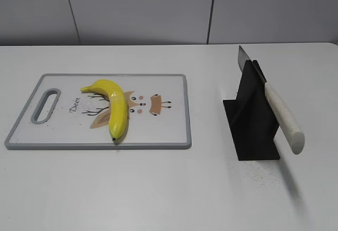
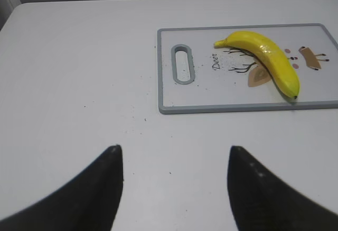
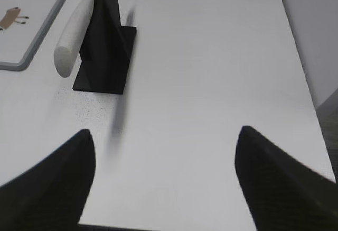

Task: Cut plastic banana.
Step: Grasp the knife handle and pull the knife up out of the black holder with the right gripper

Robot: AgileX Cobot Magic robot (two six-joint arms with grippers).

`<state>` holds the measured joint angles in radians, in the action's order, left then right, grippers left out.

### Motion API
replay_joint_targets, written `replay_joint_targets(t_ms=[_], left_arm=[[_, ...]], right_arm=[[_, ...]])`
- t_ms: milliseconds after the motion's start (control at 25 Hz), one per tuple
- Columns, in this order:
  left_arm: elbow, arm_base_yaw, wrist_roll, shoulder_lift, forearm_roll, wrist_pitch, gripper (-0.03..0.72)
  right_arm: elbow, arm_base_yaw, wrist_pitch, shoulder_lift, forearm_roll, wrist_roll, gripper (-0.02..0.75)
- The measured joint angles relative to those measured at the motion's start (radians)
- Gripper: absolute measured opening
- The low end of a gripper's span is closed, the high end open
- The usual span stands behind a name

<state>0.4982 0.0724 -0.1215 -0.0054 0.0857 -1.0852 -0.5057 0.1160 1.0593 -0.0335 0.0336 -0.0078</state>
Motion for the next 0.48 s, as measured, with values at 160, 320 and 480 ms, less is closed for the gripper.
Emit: replay_joint_targets(t_ms=[160, 320, 480], left_arm=[[0.000, 0.000, 0.000, 0.000, 0.000, 0.000, 0.589], [0.000, 0.000, 0.000, 0.000, 0.000, 0.000, 0.589], [0.000, 0.000, 0.000, 0.000, 0.000, 0.000, 0.589]], right_arm=[[-0.058, 0.000, 0.027, -0.113, 0.002, 0.001, 0.629], [-0.141, 0.000, 0.089, -0.275, 0.031, 0.008, 0.622], [-0.223, 0.000, 0.151, -0.461, 0.077, 0.008, 0.586]])
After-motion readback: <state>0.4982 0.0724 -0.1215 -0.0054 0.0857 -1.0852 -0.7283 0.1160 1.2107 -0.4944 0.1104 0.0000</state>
